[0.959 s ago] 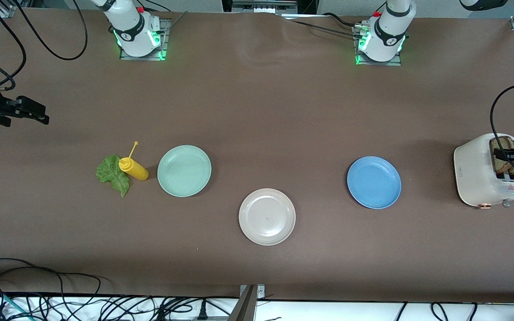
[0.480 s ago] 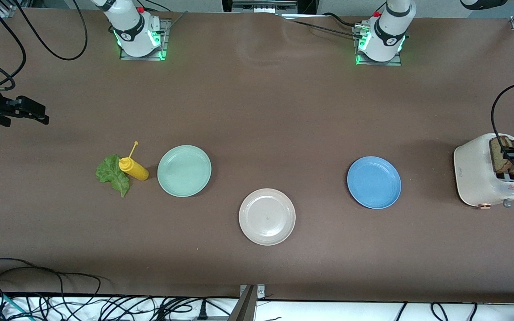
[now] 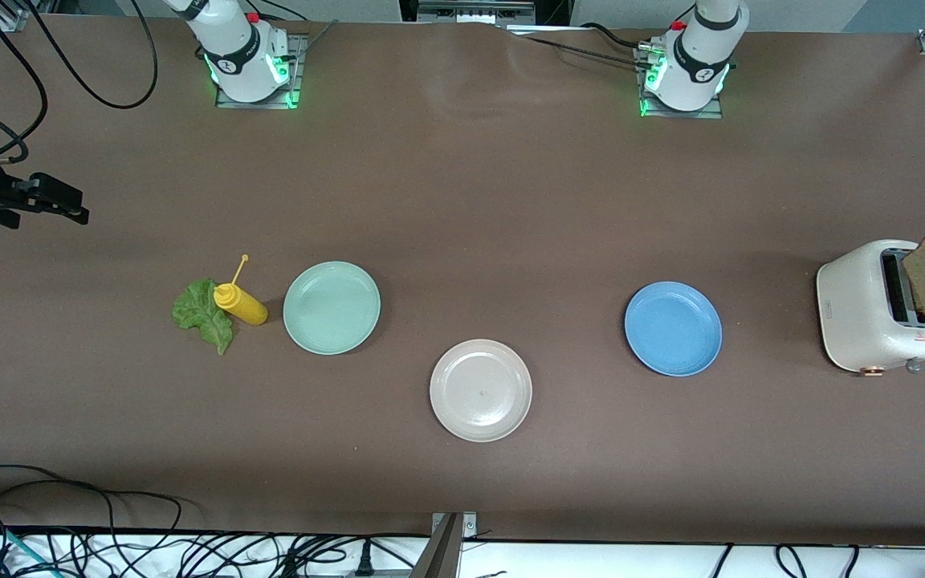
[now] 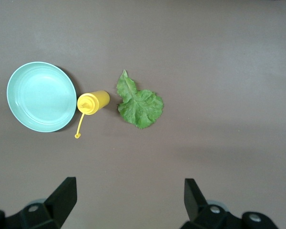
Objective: Make sandwich on beige plate with both arms
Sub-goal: 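Lift the bread slice up out of the toaster with the left gripper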
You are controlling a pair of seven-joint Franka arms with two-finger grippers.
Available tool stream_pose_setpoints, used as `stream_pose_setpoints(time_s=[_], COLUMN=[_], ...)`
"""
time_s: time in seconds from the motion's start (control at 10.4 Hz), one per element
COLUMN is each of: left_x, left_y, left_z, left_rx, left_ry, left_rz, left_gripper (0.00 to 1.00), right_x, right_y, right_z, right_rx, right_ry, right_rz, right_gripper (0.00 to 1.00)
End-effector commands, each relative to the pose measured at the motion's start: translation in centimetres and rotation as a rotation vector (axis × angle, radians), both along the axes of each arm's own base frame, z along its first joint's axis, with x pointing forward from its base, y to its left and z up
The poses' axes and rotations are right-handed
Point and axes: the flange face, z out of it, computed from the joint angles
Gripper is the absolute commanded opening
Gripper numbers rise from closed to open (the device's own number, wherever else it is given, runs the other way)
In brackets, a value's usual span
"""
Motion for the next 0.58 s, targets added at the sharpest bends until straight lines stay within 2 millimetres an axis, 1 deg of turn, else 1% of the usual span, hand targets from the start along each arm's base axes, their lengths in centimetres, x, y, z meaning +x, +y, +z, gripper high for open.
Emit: stream_pose_setpoints(time_s=[0.0,0.1,0.19,0.29,0.48], left_x=[0.8,1.3,1.9,2.5,4.1], left_y=[-5.1,-7.7,-10.3,-13.7,-21.8], left_z=[3.9,4.0,4.1,4.3,4.4], left_rx=[-0.050,-0.126,-0.214,-0.293,-0.427], left_ry=[-0.053,-0.086,-0.110,-0.114,-0.105], left_rz=[-0.053,-0.002,0.091,0.174,0.305], left_gripper=[0.00,0.00,0.00,0.00,0.00], right_x=[0.4,0.4,0.4,0.4,0.3], right_y=[0.1,0.1,0.1,0.1,0.1], right_z=[0.4,0.4,0.5,0.5,0.5], right_rx=[0.010,0.010,0.010,0.010,0.012], right_ry=[-0.004,-0.004,-0.006,-0.006,-0.006], right_rz=[-0.004,-0.004,-0.004,-0.004,-0.004], right_gripper=[1.00,1.00,1.00,1.00,1.00])
